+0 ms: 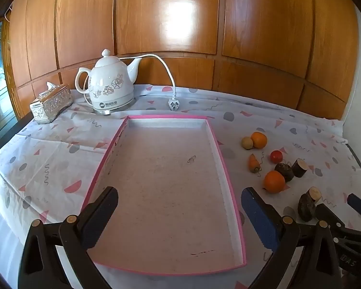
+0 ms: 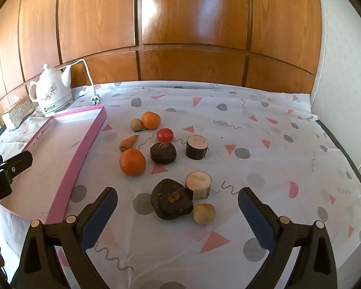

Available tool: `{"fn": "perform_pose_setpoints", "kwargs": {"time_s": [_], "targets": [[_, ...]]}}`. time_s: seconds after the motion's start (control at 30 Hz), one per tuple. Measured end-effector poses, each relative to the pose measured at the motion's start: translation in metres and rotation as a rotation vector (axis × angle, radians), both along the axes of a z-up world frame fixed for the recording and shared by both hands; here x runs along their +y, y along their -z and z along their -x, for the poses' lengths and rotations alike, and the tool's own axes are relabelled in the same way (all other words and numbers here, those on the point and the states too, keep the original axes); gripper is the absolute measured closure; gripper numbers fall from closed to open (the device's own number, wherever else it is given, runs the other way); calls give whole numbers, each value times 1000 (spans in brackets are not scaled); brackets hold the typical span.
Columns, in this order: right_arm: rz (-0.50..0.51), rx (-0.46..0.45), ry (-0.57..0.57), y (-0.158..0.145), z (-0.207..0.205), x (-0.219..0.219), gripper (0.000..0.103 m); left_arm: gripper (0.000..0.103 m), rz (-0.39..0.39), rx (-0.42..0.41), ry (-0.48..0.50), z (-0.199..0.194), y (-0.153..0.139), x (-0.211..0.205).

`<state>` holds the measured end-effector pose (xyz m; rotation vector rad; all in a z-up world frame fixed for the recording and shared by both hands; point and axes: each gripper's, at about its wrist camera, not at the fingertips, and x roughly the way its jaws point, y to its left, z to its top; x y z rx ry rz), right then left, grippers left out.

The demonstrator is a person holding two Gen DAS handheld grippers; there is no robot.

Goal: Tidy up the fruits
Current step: 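Reach left tool to the dark brown lump while right tool reaches the small beige potato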

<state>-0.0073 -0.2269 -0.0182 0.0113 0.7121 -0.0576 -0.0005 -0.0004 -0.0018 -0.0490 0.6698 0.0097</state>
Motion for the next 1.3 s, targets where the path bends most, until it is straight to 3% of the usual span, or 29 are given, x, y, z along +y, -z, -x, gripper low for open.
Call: {"fn": "perform_pose_setpoints", "kwargs": {"time_s": [0.23,0.33,0.7,0.93,1.3], "targets": [[8,3,-2,-2,0,0,2,0,3,-2,12,1,-4,-3],[15,3,-11,-4,1,-1,10,0,6,-2,18,1,-5,-5],[1,29,-2,-5,4,-11,15,0,21,-4,41,3,-8,-7],[-26,62,0,-3,4,-20,38,0,23,-7,49,4,-9,-8],[-43,104,-73,1,8,-25,46,0,21,-3,62,4,-8,-12]]}}
